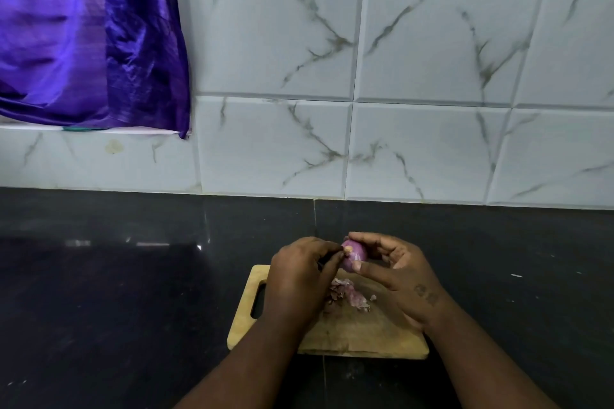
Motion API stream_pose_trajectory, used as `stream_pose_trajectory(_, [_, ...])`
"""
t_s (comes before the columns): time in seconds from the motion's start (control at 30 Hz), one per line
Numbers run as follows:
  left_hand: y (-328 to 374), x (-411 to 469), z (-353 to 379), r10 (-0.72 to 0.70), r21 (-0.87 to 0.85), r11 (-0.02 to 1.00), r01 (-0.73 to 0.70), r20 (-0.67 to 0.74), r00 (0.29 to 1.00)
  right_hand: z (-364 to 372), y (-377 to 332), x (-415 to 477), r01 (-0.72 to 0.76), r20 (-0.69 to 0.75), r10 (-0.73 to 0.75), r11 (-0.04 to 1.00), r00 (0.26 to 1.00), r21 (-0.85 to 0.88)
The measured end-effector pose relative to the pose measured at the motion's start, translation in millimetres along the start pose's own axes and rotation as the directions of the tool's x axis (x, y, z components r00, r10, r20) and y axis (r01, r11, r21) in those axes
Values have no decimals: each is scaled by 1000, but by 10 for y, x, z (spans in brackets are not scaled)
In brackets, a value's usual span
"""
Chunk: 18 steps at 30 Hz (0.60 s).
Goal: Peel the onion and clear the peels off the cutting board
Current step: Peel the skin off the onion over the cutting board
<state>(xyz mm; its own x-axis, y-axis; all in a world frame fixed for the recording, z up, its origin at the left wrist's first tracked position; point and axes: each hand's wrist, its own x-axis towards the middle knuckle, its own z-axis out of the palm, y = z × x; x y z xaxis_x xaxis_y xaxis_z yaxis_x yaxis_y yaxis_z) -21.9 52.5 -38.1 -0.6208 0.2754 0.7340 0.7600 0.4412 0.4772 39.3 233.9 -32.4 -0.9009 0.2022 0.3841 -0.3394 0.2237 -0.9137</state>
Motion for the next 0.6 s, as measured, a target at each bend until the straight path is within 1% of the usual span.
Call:
stream_pose_trajectory(0.1, [7, 1, -1, 15, 59, 998, -17, 38, 999, -6, 19, 13, -6, -1, 6, 1000, 1000, -16])
stream_pose_trajectory(0.23, [-4, -6, -17, 20, 70, 997, -23, 40, 999, 11, 10, -5, 4, 11, -4, 1000, 1000, -26])
stream_pose_trajectory(0.3, [-7, -2, -13, -1, 53, 999, 0, 25, 1000, 22, 3, -11, 5, 15, -5, 1000, 1000, -11])
stream_pose_trajectory(0.37, [-4, 7, -3, -36, -6, 999, 36, 3, 999, 21, 11, -2, -4, 4, 3, 1000, 1000, 23])
stream_pose_trajectory(0.43, [2, 2, 4, -37, -58, 998, 37, -5, 999, 3, 21, 10, -16, -11, 17, 998, 1000, 55])
stream_pose_trajectory(0.6, [6, -23, -8, 4, -34, 999, -3, 16, 1000, -1, 32, 4, 7, -9, -8, 1000, 1000, -22])
